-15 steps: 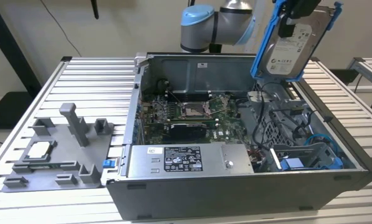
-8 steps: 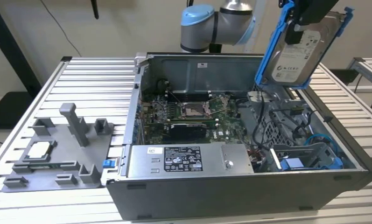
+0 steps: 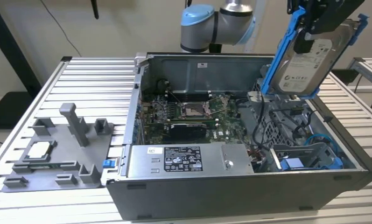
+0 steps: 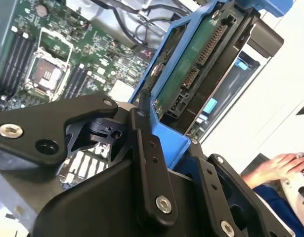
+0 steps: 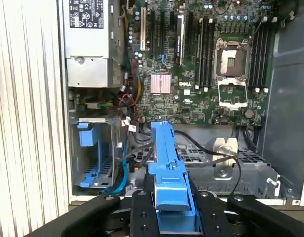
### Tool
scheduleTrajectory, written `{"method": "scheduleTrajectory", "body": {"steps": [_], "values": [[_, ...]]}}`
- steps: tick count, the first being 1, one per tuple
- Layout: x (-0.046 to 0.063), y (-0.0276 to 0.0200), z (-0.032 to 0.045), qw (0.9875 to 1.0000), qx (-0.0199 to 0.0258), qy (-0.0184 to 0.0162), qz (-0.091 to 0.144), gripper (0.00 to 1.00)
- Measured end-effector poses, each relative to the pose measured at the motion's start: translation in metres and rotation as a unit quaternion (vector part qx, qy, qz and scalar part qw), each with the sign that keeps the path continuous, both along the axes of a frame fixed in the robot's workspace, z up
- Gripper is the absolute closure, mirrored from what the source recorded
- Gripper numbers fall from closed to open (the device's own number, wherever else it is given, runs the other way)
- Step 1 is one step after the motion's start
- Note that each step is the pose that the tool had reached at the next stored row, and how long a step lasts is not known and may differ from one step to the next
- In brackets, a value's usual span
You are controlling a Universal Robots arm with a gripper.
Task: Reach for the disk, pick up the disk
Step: 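Pick up the disk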
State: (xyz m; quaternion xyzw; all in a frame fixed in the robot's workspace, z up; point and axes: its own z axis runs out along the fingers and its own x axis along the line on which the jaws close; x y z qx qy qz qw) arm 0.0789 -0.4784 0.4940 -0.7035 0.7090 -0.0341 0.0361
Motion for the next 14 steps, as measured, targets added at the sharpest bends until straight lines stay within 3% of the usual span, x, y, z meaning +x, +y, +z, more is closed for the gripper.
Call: {"method": "scheduleTrajectory", "body": {"steps": [14], "values": [[0.003, -0.0546, 0.0000, 1.0000, 0.0021, 0.0000, 0.000, 1.00]]}}
